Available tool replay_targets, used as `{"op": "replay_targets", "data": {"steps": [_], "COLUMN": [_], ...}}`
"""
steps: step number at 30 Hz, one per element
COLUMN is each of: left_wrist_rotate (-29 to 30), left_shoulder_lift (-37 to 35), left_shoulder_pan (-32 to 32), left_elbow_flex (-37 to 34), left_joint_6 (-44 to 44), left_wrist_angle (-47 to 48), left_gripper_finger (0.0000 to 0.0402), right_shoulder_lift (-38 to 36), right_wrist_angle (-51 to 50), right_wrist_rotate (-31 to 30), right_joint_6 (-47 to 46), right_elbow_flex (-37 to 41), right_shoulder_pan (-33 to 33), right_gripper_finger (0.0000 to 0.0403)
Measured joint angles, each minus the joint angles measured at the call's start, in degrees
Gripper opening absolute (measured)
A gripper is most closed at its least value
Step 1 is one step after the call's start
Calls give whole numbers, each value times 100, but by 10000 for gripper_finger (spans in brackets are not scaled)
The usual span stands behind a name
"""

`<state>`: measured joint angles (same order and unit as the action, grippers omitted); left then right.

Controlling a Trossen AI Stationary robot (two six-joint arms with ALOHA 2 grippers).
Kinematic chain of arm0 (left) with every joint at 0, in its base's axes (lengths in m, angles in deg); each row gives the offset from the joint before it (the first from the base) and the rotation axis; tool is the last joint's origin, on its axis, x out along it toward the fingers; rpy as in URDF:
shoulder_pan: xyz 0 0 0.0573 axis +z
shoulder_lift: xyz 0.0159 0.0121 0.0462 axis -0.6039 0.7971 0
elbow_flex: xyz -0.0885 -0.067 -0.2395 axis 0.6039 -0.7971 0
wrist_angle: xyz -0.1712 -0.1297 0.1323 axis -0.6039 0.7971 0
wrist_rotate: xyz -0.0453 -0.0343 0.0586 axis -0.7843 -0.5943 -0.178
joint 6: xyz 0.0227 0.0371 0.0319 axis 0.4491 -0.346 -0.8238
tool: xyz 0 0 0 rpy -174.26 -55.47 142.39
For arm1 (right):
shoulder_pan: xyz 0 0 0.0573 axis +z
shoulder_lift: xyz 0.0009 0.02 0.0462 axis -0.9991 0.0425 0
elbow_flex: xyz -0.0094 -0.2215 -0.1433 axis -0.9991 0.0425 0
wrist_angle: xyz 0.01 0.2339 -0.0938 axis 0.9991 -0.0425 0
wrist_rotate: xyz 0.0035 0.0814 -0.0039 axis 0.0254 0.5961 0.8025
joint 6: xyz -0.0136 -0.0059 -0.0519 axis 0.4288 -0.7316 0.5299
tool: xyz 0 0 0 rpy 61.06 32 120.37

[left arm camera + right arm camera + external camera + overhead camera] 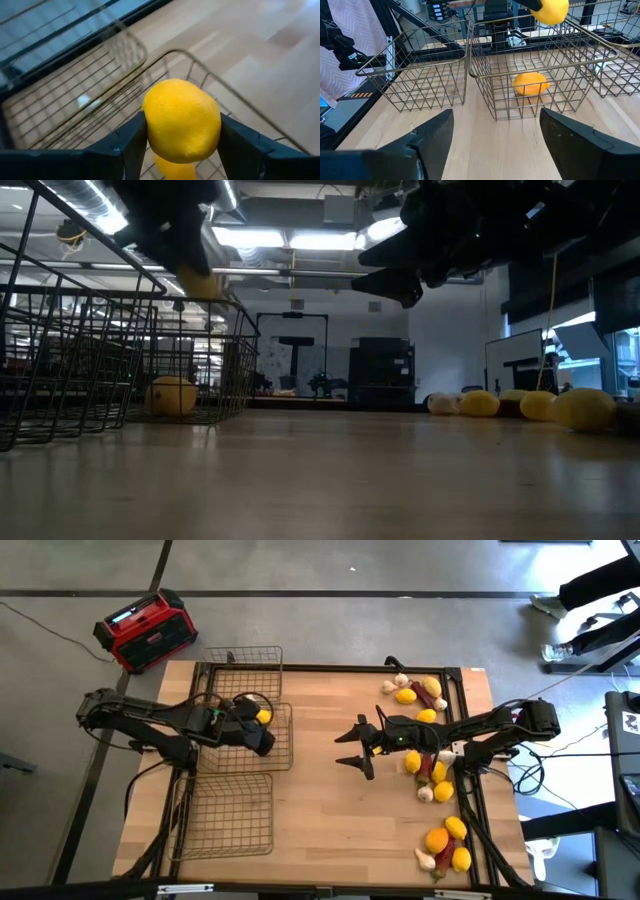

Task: Sort produce into baskets
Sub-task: Put the lemon in the middle wire basket

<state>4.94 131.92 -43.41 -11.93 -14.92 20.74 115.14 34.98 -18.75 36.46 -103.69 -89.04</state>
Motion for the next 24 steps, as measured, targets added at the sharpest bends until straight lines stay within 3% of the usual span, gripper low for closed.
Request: {"op": "replay_targets", "data": {"steps": [15, 24], "left_wrist_rotate": [-55, -476], "left_shoulder_lift": [2, 13], "left_shoulder_pan": [-8, 39], "left_elbow_flex": [-11, -730], "left_joint_6": [1027, 1758], "left_wrist_angle": [1073, 868], "left_gripper_finger": [211, 211], "right_shoulder_lift": [0, 0], "right_wrist_angle": [-2, -4], "right_wrist_rotate": [0, 0], "right_joint_6": [2, 2], "right_elbow_flex": [0, 2], "right_shoulder_pan": [0, 0], "right_gripper_finger": [292, 292]}}
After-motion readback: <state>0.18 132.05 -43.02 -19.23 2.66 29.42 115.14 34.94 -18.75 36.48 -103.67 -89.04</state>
